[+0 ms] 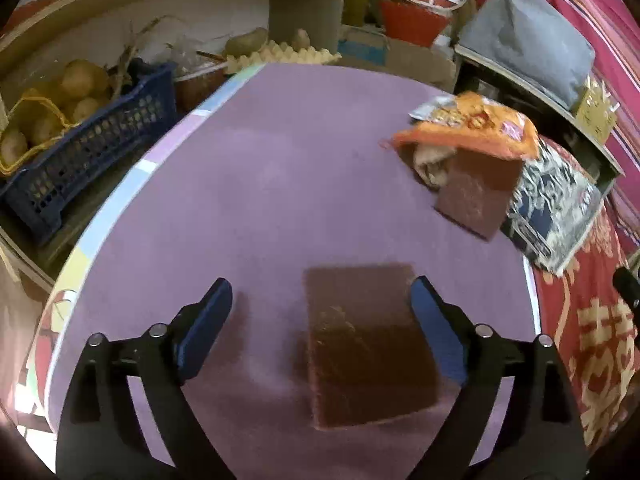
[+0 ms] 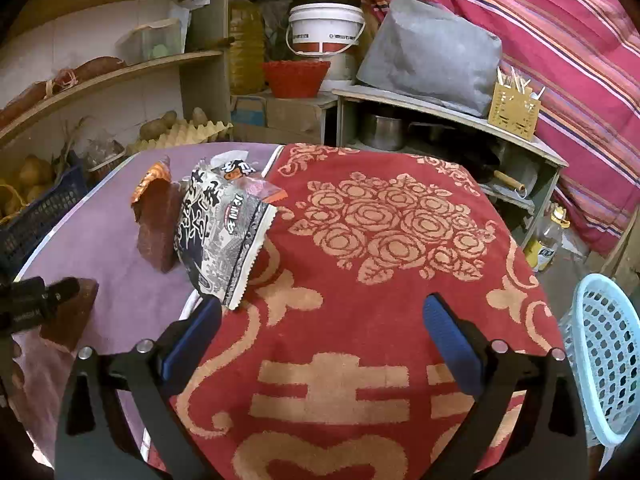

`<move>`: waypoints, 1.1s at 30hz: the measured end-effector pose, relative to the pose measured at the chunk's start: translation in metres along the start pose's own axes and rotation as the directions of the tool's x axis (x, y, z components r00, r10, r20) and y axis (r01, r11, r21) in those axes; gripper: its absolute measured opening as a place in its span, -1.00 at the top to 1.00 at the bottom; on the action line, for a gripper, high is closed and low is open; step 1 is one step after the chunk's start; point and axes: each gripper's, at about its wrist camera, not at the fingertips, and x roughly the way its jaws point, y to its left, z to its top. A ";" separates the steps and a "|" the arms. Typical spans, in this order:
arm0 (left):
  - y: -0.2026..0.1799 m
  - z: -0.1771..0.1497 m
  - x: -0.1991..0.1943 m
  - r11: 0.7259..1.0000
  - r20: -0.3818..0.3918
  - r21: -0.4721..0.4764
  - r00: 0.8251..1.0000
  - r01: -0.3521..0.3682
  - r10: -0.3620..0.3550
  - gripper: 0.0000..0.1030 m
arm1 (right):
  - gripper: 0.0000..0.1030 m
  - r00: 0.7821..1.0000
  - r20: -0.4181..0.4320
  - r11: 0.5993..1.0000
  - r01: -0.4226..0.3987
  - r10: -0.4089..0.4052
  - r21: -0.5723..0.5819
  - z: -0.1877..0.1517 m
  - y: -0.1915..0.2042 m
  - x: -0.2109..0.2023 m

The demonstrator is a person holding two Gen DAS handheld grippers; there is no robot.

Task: Collect trash
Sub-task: 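Lower the left tool onto the maroon scouring pad and close on it, then grasp the black-and-white snack bag with the right tool while the left tool holds the pad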

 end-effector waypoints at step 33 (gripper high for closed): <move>-0.035 0.041 -0.017 0.984 0.195 0.168 0.977 0.054 -0.087 -0.26 | -0.90 0.995 -0.023 0.995 -0.092 0.093 0.027 0.029 0.023 0.051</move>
